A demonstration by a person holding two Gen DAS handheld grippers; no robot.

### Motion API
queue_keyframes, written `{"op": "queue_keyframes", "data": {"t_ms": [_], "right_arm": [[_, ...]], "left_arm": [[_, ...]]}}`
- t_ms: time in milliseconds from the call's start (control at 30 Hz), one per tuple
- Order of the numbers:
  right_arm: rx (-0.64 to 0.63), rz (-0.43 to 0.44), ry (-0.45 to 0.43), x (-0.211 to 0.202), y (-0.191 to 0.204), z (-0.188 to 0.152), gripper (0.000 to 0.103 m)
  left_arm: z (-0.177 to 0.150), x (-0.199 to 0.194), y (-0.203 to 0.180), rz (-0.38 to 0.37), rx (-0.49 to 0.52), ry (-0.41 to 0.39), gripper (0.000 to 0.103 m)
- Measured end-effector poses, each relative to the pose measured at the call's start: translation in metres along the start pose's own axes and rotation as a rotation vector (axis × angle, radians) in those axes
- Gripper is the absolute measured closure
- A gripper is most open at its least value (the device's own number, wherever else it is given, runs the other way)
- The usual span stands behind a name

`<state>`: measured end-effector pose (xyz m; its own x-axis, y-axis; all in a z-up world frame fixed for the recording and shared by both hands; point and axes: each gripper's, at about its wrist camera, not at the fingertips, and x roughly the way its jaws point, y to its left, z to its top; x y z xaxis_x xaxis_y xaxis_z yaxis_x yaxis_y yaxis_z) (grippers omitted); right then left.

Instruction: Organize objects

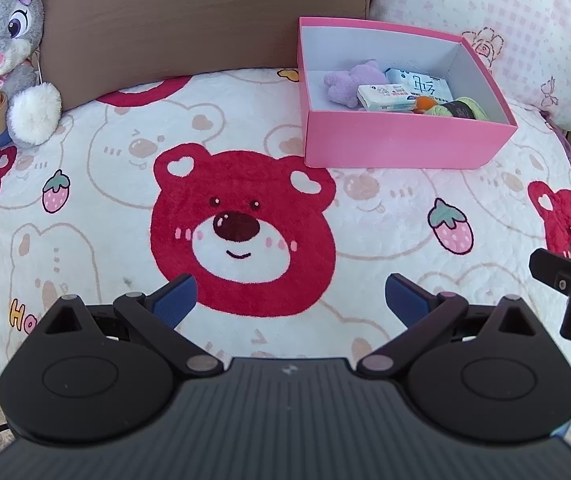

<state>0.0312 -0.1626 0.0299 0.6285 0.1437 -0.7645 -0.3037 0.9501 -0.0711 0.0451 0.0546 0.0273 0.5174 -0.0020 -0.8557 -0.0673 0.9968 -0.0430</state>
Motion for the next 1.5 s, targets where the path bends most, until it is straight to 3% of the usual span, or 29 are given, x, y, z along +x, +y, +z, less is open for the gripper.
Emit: {"op": "queue_keyframes", "data": {"t_ms": [1500], "right_arm": [[0.025, -0.044, 0.033, 0.004, -0.014, -0.005, 0.003]], "left_arm": [[-0.001, 0.002, 0.0, 0.042, 0.027, 0.036, 0.001]]}}
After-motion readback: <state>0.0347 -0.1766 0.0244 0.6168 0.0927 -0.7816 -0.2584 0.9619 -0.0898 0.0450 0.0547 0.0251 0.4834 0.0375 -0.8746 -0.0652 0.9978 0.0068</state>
